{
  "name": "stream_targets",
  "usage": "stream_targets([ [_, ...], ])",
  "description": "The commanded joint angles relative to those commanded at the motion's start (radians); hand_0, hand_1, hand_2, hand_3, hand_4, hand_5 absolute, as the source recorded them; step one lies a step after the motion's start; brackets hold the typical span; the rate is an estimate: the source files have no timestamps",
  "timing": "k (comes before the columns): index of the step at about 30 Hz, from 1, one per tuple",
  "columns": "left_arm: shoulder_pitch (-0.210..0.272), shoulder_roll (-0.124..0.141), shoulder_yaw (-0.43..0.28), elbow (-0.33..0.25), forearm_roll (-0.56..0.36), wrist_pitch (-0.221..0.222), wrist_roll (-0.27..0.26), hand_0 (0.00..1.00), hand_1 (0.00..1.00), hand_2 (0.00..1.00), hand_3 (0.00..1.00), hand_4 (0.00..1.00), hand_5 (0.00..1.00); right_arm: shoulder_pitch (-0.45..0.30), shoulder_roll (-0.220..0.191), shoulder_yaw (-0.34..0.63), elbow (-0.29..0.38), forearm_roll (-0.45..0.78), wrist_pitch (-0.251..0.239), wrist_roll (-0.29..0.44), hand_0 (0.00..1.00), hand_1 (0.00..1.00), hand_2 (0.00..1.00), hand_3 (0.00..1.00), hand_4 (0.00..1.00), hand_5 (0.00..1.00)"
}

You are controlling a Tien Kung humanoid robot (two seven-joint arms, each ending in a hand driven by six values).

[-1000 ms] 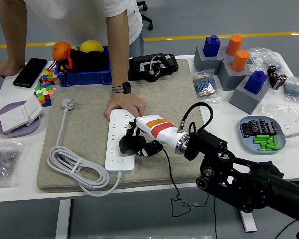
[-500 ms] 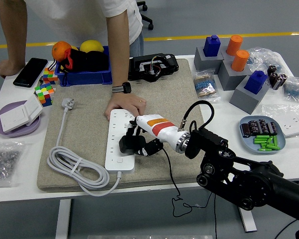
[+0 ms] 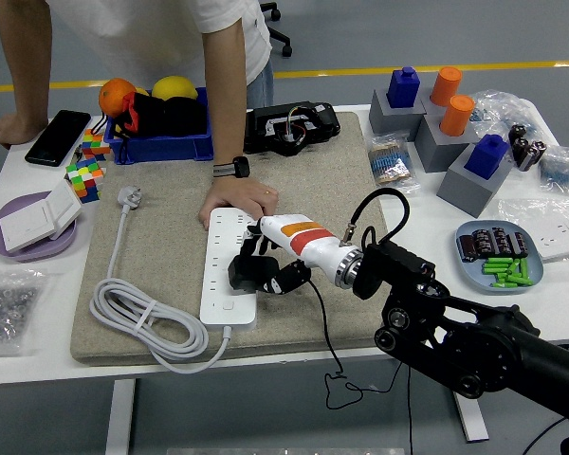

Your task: Press the white button,pick up the black plug,place it near the board,insert it into the board

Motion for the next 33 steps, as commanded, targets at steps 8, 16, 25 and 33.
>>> stream_targets([
  [8,-0.001,0.0,-0.002,0.0,0.001,0.0,0.0,0.652,0.645,0.644,0.685,0.583,0.025,-0.004,-0.003,-0.001,0.016,0.006,0.01,-0.008,0.523,0.538,0.578,0.478,0.998,0.034],
  [16,-0.001,0.0,-0.001,0.0,0.001,0.0,-0.001,0.652,0.645,0.644,0.685,0.583,0.026,-0.008,-0.004,0.001,0.026,0.01,0.011,-0.008,0.52,0.524,0.563,0.465,0.998,0.03],
  [25,0.0,-0.001,-0.003,0.0,0.003,0.0,0.0,0.652,0.643,0.644,0.685,0.583,0.027,-0.013,-0.007,0.025,0.033,0.006,0.007,-0.001,0.508,0.519,0.55,0.467,0.992,0.01],
  [33,-0.001,-0.001,-0.001,0.0,0.002,0.0,-0.001,0.651,0.644,0.644,0.686,0.584,0.027,-0.023,-0.011,0.06,0.047,0.0,0.009,-0.001,0.507,0.516,0.546,0.465,0.991,0.006],
])
